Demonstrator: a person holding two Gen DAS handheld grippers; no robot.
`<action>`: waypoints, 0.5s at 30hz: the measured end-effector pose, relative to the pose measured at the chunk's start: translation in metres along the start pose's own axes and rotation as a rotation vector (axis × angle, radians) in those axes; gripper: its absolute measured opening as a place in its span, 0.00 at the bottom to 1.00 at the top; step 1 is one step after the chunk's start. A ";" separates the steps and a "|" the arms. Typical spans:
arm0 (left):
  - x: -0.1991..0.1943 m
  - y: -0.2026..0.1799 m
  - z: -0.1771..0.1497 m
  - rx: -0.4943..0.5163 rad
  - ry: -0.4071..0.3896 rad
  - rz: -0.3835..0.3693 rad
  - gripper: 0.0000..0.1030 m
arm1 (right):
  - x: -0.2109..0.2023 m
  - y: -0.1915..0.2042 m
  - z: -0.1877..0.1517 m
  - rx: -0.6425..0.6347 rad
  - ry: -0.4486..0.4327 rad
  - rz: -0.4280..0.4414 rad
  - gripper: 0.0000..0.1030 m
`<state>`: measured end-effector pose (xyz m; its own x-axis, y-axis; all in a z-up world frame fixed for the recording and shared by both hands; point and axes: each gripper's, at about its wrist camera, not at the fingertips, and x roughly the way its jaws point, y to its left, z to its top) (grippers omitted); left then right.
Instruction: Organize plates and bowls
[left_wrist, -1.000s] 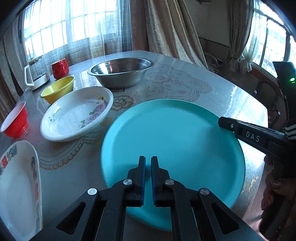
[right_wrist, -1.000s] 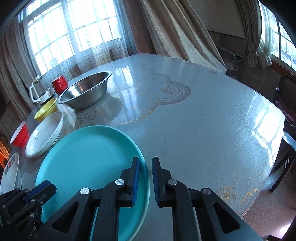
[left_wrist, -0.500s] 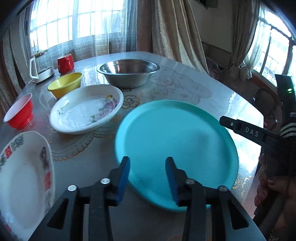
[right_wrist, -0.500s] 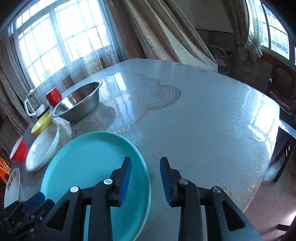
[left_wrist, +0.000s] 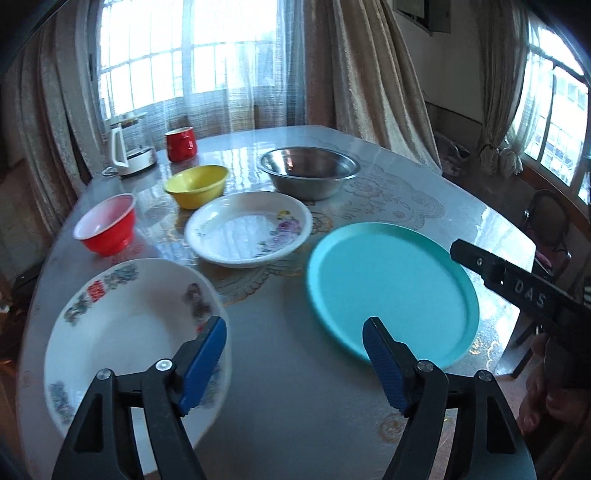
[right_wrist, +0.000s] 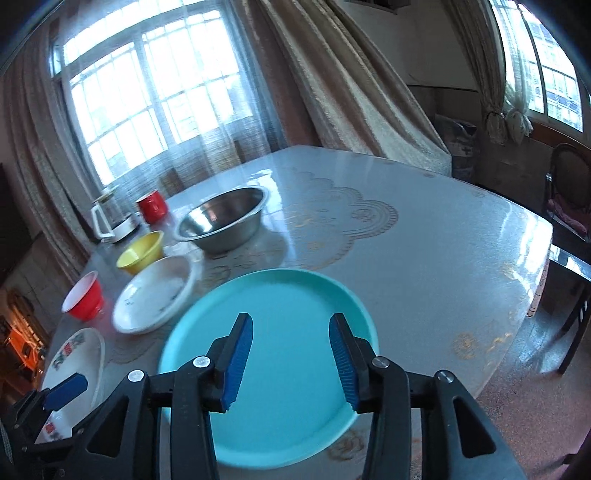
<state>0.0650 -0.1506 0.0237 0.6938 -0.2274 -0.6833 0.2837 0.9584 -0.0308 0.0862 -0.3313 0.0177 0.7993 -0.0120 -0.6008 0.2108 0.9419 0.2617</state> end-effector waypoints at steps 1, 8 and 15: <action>-0.002 0.005 -0.001 -0.008 -0.004 0.009 0.77 | -0.001 0.006 -0.002 -0.008 0.001 0.013 0.45; -0.017 0.053 -0.011 -0.099 -0.008 0.096 0.80 | -0.003 0.062 -0.022 -0.085 0.032 0.110 0.55; -0.024 0.096 -0.024 -0.188 0.000 0.159 0.80 | 0.003 0.103 -0.040 -0.148 0.088 0.185 0.55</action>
<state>0.0600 -0.0494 0.0198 0.7196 -0.0711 -0.6907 0.0431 0.9974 -0.0577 0.0880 -0.2203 0.0122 0.7633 0.1886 -0.6179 -0.0247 0.9642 0.2639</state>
